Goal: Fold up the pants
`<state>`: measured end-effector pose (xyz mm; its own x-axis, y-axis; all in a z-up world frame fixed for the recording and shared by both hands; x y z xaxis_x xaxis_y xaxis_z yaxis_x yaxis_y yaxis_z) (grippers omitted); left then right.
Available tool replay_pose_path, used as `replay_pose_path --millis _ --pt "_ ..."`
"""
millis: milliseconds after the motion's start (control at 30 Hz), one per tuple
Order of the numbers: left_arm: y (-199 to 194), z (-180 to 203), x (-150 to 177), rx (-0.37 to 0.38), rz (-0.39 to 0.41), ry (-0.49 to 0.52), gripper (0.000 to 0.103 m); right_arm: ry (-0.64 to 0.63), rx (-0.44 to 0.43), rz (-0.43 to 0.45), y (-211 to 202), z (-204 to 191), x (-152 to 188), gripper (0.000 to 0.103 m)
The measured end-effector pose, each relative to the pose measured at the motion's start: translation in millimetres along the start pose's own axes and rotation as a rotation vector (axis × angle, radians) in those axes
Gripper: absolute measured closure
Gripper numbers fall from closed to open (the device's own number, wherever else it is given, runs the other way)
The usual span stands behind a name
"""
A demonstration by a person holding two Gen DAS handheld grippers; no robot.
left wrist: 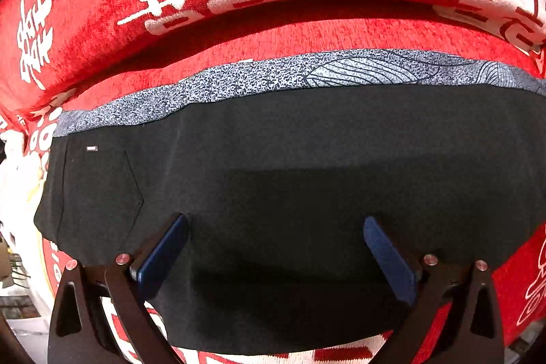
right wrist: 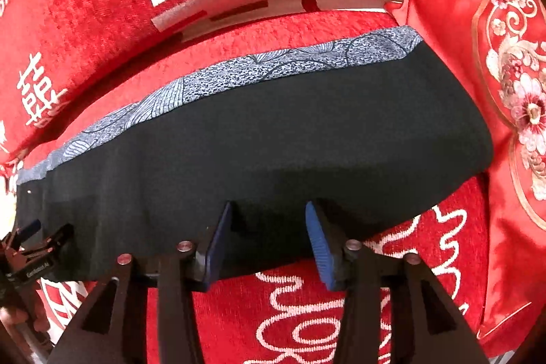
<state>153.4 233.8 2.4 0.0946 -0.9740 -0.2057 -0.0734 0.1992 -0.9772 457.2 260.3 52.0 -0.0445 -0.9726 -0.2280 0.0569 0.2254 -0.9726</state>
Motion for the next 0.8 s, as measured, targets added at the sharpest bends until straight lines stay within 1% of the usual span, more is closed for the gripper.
replay_pose_path --millis 33,100,233,367,467,567,633,667,700,800 --pt "0 0 -1 -0.007 0.0 0.004 0.0 -0.002 -0.004 0.001 -4 8 -3 0.054" --pt "-2 5 -1 -0.028 0.005 0.015 0.0 0.002 -0.021 0.003 -4 11 -1 0.054" --pt "-6 16 3 -0.057 0.015 0.017 0.0 0.009 -0.058 -0.001 0 10 -3 0.053" --pt "-9 22 5 -0.081 0.018 0.03 0.0 0.001 -0.086 0.014 -1 12 -1 0.05" --pt "-16 33 8 -0.105 0.021 0.043 0.0 -0.001 -0.113 0.017 -1 13 -2 0.047" --pt "-14 34 7 -0.125 0.023 0.06 0.0 0.013 -0.137 0.016 -1 16 -2 0.046" --pt "-15 36 7 -0.133 0.022 0.063 0.0 0.046 -0.171 0.011 -5 22 -3 0.046" --pt "-17 39 8 -0.138 0.023 0.064 0.0 0.09 -0.193 0.022 -12 31 -2 0.046" --pt "-16 38 8 -0.141 0.024 0.065 0.0 0.126 -0.19 0.04 -17 40 -1 0.046" --pt "-13 38 7 -0.152 0.032 0.07 0.0 0.267 -0.116 0.086 -28 80 3 0.046"
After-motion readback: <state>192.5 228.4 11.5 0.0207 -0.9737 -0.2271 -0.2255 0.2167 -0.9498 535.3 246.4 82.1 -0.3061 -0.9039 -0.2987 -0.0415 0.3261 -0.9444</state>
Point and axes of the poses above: each gripper's, at about its wrist camera, not at the fingertips, and y roughly the way its jaws point, z to its right, x to its underside, the point moved 1 cm from there along y, roughly the way its jaws point, and after that the axes turned 7 degrees about x, right-handed, at the moved point
